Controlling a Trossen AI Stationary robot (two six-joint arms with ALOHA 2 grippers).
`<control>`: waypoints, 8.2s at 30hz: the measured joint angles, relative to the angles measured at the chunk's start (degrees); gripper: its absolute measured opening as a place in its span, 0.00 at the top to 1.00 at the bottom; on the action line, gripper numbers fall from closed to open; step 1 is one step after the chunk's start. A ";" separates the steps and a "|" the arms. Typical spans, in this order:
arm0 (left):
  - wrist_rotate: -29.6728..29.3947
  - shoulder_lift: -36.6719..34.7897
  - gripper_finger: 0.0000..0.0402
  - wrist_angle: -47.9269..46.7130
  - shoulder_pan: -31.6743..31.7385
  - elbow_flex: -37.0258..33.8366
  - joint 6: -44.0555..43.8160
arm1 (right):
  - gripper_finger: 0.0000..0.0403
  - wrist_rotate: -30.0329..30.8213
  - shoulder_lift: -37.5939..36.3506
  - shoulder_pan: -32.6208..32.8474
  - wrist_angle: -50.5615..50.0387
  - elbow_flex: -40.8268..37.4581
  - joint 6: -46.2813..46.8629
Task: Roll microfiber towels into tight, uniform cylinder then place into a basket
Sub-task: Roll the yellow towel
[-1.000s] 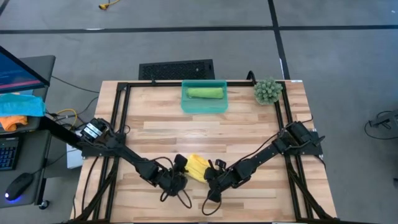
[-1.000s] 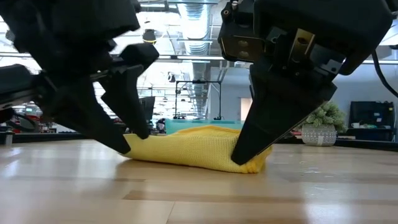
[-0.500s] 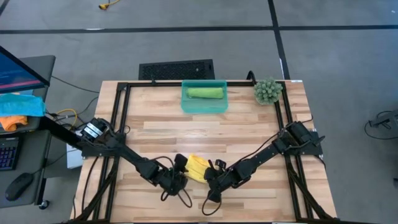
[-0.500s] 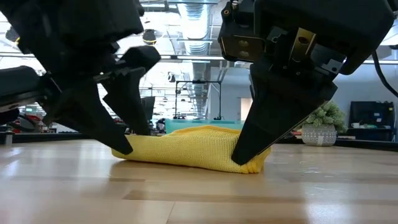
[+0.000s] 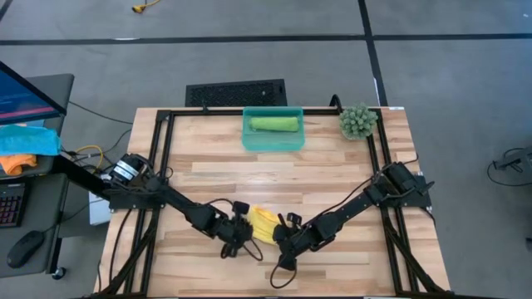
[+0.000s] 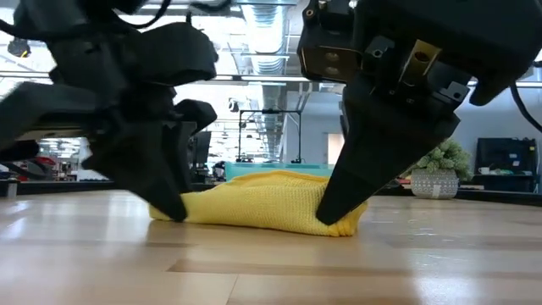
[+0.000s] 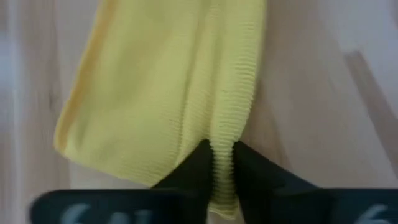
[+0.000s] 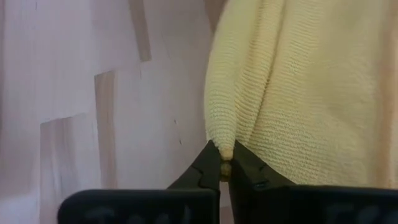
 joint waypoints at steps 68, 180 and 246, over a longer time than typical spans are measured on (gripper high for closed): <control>45.64 -0.46 0.96 -2.98 16.47 2.71 -59.40 | 0.58 6.95 -0.10 5.96 -4.81 6.69 -41.78; 19.48 -14.02 0.58 -21.06 5.61 2.45 -26.58 | 0.70 1.57 3.69 -2.83 -6.16 7.30 -25.66; 2.52 -5.56 0.59 12.35 -1.13 -9.84 -11.60 | 0.70 1.22 3.69 -2.96 -5.97 7.30 -25.27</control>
